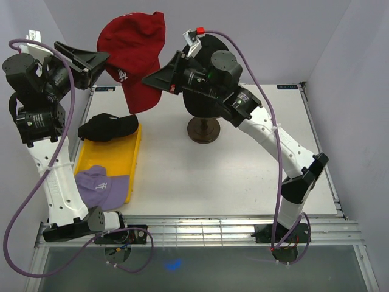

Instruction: Stack the hats

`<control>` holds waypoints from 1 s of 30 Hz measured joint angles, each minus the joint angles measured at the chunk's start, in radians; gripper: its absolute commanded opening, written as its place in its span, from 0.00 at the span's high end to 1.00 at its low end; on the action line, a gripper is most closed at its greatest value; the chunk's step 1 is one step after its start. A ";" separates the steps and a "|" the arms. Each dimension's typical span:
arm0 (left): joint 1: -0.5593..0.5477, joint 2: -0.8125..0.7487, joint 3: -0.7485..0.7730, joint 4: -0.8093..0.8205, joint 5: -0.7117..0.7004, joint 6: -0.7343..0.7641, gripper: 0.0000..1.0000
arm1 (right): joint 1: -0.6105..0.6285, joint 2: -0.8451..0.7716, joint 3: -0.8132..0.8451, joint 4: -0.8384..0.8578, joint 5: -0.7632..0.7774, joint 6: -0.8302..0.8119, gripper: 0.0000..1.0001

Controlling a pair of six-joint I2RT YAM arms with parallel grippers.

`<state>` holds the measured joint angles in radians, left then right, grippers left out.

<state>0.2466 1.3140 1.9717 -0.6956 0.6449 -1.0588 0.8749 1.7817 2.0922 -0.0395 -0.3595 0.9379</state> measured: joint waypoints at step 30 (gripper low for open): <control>0.000 -0.019 -0.056 0.113 0.006 0.000 0.17 | -0.437 -0.139 -0.373 0.648 -0.226 0.658 0.92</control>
<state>0.2466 1.2945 1.9160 -0.5827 0.6510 -1.0592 0.4377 1.6428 1.7191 0.6083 -0.5854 1.5963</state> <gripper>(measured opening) 0.835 0.101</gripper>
